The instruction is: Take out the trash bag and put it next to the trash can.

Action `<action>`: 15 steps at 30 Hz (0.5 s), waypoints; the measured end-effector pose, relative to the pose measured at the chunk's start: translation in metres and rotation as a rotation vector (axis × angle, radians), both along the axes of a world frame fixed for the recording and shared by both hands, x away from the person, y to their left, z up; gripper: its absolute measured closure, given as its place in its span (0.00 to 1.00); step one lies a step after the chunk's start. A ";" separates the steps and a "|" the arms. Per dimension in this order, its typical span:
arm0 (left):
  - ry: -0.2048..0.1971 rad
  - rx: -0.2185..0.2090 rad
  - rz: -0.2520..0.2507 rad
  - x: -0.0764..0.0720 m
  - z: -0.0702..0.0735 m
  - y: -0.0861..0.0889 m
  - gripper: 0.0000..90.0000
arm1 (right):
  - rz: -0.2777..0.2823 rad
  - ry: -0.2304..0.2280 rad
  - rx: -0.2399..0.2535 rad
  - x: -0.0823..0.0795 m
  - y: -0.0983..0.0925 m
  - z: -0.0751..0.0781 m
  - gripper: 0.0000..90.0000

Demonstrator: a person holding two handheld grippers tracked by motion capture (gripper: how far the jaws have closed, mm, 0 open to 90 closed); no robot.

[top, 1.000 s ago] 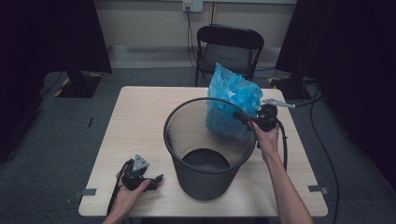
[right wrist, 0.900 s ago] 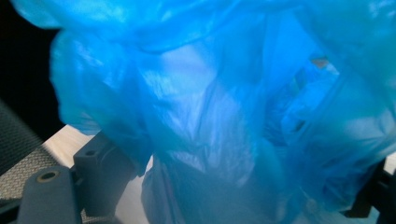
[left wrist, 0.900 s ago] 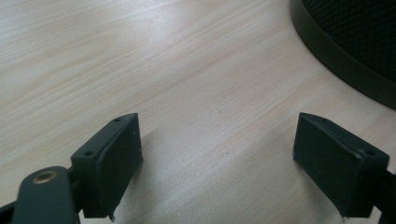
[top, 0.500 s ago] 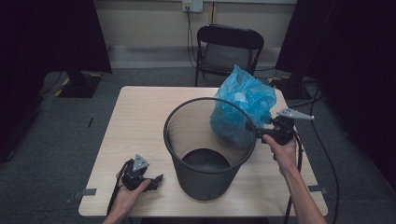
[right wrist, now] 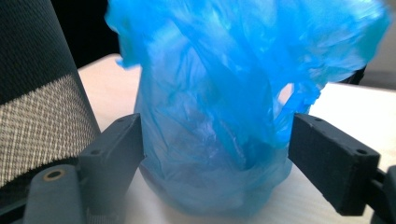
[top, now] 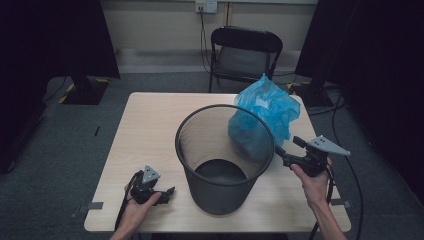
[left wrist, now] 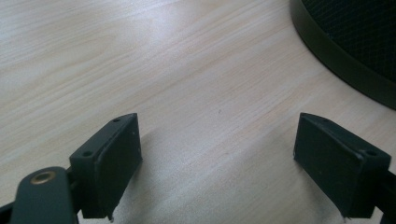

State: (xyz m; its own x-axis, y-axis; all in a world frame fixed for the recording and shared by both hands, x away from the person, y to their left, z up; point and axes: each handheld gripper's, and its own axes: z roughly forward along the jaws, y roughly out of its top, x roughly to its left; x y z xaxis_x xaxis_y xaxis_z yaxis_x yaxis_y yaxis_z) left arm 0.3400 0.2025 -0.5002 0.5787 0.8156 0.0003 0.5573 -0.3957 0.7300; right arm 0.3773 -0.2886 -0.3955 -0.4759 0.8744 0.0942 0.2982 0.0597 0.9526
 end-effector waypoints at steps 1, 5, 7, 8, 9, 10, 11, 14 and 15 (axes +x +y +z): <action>0.000 0.000 0.000 0.000 0.000 0.000 0.16 | 0.003 0.009 0.011 -0.001 -0.001 0.001 0.19; 0.000 0.000 0.000 0.000 0.000 0.000 0.16 | 0.018 0.075 -0.022 -0.002 -0.001 -0.006 0.19; 0.000 0.000 0.001 0.000 0.000 0.000 0.16 | 0.018 0.104 -0.030 -0.005 -0.002 -0.013 0.19; -0.001 -0.003 0.004 0.000 0.000 0.000 0.16 | 0.016 0.112 -0.032 -0.008 -0.002 -0.017 0.19; -0.002 -0.007 0.005 0.000 0.000 -0.001 0.16 | 0.016 0.116 -0.035 -0.011 -0.003 -0.020 0.19; -0.003 -0.006 0.006 0.000 0.000 -0.001 0.16 | 0.019 0.128 -0.036 -0.013 -0.003 -0.024 0.19; -0.004 -0.004 0.007 0.000 0.000 -0.001 0.16 | 0.020 0.143 -0.040 -0.016 -0.002 -0.028 0.19; -0.005 -0.008 0.014 0.000 -0.001 -0.002 0.16 | 0.035 0.185 -0.048 -0.025 -0.002 -0.041 0.19; -0.006 -0.007 0.015 0.000 -0.001 -0.002 0.16 | 0.036 0.196 -0.058 -0.028 -0.002 -0.044 0.19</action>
State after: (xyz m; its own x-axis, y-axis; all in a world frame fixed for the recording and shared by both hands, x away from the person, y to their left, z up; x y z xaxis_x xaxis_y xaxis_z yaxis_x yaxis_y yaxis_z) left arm 0.3396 0.2008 -0.5007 0.5667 0.8239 -0.0025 0.5589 -0.3822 0.7359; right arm 0.3488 -0.2903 -0.4399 -0.4844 0.8640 0.1375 0.4740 0.1270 0.8713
